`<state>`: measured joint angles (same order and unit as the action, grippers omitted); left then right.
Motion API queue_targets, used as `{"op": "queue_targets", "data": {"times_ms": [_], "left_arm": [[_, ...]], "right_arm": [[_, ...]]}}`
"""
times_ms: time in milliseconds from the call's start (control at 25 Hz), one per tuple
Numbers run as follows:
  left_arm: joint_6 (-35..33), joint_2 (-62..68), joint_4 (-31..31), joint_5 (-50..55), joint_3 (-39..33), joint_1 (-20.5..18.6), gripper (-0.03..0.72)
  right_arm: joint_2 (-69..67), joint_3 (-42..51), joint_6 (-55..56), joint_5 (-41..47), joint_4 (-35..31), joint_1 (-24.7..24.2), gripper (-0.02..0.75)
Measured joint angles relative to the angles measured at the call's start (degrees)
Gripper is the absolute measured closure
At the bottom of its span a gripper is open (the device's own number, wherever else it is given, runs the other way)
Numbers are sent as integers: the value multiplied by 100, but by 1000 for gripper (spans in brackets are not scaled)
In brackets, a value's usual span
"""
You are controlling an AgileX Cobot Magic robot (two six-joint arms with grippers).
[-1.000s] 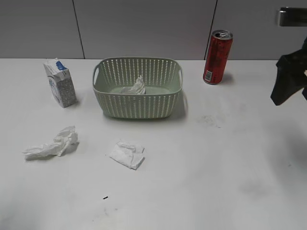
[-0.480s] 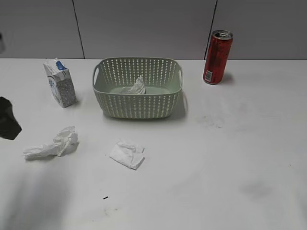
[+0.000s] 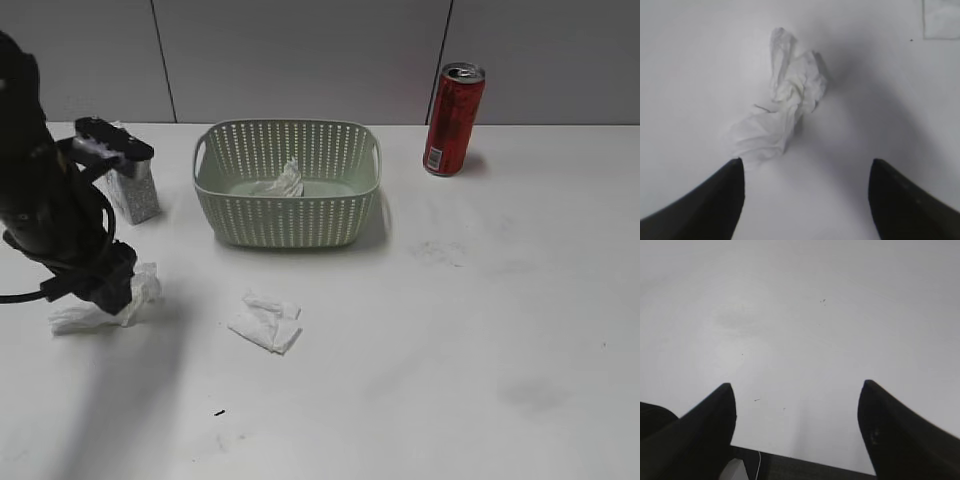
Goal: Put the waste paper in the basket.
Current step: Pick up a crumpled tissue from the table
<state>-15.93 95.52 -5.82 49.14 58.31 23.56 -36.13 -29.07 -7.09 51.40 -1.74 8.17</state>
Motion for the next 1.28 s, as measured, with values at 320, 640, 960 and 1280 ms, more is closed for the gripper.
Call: {"op": "queue_targets", "data": {"times_ms": [320,640,960,1280], "left_arm": [[0,984,285,-631,156,0,121],[0,1433,582,-1334,162,0,121],[0,1591,452,-1405,223,11,218],[0,1587,548,-1143,223,12,651]], "right_arm": [[1846,469,158,229,0,0,165],[3156,469,165,240,0,0,165],[3460,469,170,244,0,0,165],[3460,469,170,244,0,0,165]]}}
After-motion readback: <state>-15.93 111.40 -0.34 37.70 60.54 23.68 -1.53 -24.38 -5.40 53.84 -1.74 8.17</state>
